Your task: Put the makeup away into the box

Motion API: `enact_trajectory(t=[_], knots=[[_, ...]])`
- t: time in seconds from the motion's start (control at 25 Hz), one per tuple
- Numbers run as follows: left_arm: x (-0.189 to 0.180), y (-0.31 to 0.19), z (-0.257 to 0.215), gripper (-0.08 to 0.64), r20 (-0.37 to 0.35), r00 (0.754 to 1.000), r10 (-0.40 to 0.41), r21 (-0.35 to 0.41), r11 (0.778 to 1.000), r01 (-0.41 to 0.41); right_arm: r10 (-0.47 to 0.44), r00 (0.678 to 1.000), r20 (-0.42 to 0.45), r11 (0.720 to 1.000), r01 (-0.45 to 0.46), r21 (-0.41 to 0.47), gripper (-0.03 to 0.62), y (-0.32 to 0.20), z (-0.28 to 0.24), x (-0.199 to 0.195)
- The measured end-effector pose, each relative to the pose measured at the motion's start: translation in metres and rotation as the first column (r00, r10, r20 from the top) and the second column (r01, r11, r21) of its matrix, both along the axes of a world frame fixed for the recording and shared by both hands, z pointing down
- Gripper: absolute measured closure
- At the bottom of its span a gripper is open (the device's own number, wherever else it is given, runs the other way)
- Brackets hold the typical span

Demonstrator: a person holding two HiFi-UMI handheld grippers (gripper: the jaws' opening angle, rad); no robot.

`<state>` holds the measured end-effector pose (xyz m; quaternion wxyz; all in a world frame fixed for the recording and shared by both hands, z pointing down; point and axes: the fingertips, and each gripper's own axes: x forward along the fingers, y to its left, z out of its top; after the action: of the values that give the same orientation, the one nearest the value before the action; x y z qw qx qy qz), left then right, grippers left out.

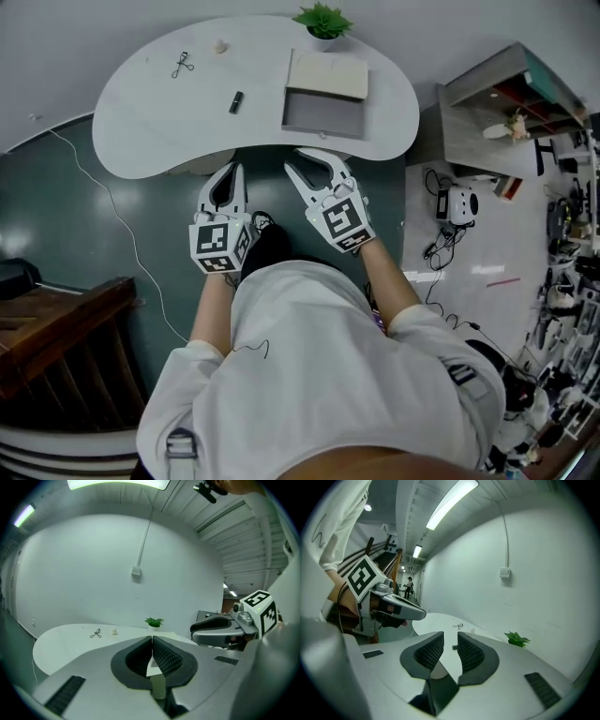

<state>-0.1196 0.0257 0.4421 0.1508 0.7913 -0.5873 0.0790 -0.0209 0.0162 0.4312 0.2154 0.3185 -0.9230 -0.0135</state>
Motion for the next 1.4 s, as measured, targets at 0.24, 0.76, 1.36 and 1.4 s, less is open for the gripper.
enact_trajectory(t=[0.24,0.76,1.36,1.4], knots=[[-0.049,-0.061,0.032,0.538,0.011,0.999,0.044,-0.057,0.997,-0.044,-0.158,0.976,-0.15,0.986,0.163,0.024,0.502,-0.065,0.026,-0.06],[-0.093,-0.11,0.101,0.538,0.013,0.993,-0.12,-0.215,0.969,0.12,-0.634,0.502,-0.588,0.685,0.718,-0.127,0.491,-0.158,0.124,-0.125],[-0.117,-0.085,0.15,0.538,0.035,0.861,-0.508,-0.405,0.78,0.477,-0.711,-0.129,-0.691,0.207,0.901,-0.381,0.466,-0.221,0.233,-0.168],[-0.119,-0.08,0.153,0.538,0.04,0.849,-0.527,-0.415,0.764,0.494,-0.708,-0.157,-0.688,0.19,0.897,-0.4,0.46,-0.222,0.24,-0.168]])
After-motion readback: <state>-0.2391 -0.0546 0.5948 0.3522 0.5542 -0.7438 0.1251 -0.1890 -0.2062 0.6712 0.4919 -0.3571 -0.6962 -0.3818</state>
